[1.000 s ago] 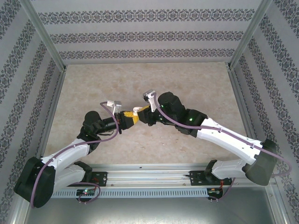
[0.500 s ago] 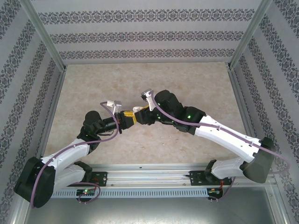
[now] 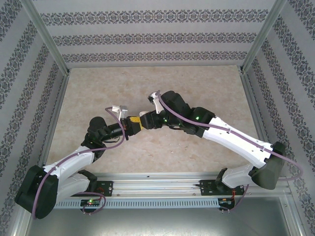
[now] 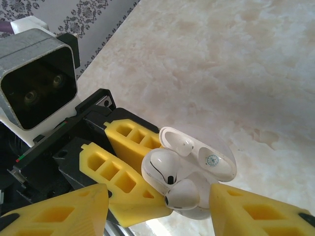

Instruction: Insert the wireless bluetooth earbuds into the charging case

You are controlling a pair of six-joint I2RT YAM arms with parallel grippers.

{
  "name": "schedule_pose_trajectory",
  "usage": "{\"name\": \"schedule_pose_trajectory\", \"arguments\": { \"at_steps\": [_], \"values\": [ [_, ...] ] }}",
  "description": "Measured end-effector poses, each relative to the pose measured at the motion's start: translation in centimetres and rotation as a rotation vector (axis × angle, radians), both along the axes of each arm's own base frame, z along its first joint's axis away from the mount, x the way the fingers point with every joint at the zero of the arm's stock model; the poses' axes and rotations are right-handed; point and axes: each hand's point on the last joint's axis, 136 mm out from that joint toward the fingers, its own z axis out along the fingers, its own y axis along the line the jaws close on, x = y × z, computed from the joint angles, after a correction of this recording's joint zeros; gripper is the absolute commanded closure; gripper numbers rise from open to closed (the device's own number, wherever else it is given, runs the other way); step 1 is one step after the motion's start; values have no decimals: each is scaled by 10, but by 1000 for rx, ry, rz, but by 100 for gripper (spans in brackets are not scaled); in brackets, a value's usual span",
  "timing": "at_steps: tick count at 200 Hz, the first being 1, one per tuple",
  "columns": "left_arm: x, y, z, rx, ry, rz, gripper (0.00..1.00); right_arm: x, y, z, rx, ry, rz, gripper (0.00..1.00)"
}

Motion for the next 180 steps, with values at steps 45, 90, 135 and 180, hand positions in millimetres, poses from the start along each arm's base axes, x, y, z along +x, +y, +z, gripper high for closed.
{"name": "schedule_pose_trajectory", "arguments": {
  "at_steps": [45,90,135,180],
  "values": [
    [0,0,0,0,0,0,100,1,-4,0,5,37,-35,41],
    [0,0,0,0,0,0,100,5,-12,1,16,63,-76,41],
    [0,0,0,0,0,0,100,4,-13,-1,18,85,-88,48],
    [0,0,0,0,0,0,100,6,-15,0,22,89,-95,54]
  ]
}}
